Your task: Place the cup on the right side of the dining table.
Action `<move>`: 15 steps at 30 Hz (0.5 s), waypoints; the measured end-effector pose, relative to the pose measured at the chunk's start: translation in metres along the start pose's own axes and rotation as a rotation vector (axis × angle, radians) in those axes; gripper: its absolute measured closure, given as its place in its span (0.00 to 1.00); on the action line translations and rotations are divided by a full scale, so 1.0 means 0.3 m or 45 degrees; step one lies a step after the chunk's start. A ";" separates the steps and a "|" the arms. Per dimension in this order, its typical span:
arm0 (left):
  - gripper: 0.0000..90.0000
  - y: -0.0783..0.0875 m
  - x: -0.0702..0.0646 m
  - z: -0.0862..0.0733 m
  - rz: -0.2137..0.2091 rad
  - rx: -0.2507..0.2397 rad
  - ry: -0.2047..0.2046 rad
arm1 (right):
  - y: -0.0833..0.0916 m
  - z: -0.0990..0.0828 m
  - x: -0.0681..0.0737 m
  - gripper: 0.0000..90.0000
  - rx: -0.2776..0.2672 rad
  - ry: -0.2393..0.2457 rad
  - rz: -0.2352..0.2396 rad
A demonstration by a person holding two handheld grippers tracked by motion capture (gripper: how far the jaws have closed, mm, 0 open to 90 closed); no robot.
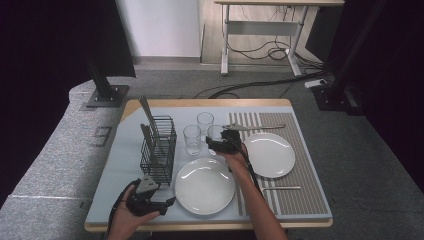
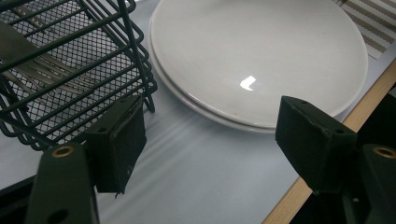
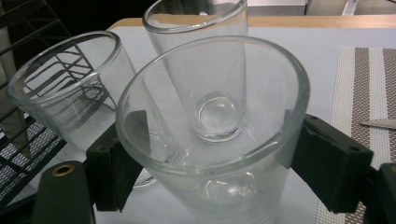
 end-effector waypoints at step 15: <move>0.28 -0.001 0.000 -0.001 -0.001 0.002 0.000 | -0.035 -0.012 0.009 0.26 -0.023 0.038 -0.079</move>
Point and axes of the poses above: each handheld gripper's, and its own axes: y roughly backward along the jaws, z roughly out of its top, x roughly to its left, the point moved 5 cm from there along -y, roughly forward along the jaws, and after that the axes turned 10 degrees about -y, right-handed, at the moved point
